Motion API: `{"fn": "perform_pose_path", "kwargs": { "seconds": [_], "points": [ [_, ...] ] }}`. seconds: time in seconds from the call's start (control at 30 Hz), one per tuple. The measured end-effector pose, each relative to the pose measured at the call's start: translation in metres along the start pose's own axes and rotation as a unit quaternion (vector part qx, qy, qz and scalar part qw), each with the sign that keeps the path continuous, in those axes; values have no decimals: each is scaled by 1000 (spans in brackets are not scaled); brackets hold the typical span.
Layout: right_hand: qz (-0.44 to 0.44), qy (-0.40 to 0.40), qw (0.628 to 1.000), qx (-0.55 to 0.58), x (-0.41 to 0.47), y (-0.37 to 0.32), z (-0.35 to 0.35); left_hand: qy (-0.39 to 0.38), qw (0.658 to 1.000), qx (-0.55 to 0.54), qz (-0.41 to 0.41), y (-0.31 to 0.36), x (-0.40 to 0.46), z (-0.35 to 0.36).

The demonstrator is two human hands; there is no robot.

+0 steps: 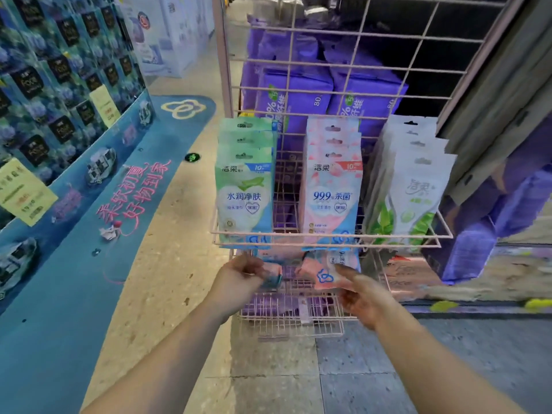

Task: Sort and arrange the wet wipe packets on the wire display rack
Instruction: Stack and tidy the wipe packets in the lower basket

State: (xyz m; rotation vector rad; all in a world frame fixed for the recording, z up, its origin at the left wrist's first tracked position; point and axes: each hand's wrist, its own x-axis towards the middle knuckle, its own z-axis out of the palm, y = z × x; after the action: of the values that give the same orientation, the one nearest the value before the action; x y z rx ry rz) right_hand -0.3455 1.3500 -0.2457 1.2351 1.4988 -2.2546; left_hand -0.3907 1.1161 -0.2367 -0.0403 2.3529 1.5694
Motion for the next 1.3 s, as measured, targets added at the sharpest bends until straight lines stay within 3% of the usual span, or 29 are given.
{"fn": "perform_pose_path", "kwargs": {
  "seconds": [0.17,0.2,0.27,0.33,0.43,0.57,0.67,0.77,0.93,1.0,1.1,1.17,1.3],
  "points": [
    [-58,40,996,49,-12,25,-6,-102,991,-83,9,9,34,-28],
    [-71,35,996,43,-14,25,-8,-104,994,27,22,6,44,-31],
    [-103,24,994,17,-10,23,-16,-77,956,281,22,-16,64,-27],
    [-139,17,990,-27,0,14,-27,-34,923,382,22,-25,67,-22],
    [-199,-15,975,-97,14,-11,-48,-36,881,465,77,-40,52,-15],
    [-258,-56,953,-147,23,-36,-73,12,885,459,78,-48,37,-12],
    [-253,-81,953,-147,27,-53,-77,22,894,442,69,-36,36,-12],
    [-249,-105,946,-182,29,-59,-71,-11,899,433,68,-23,37,-4],
    [-249,-90,950,-162,45,-55,-61,-66,862,493,100,-3,47,19],
    [-257,-90,952,-139,53,-54,-68,-50,870,479,108,3,48,25],
    [-253,-65,955,-142,58,-58,-78,51,899,412,137,5,46,43],
    [-263,-58,953,-141,65,-60,-87,84,892,415,156,11,42,61],
    [-286,-14,952,-104,68,-65,-91,-12,833,522,184,36,38,96]
  ]
}}
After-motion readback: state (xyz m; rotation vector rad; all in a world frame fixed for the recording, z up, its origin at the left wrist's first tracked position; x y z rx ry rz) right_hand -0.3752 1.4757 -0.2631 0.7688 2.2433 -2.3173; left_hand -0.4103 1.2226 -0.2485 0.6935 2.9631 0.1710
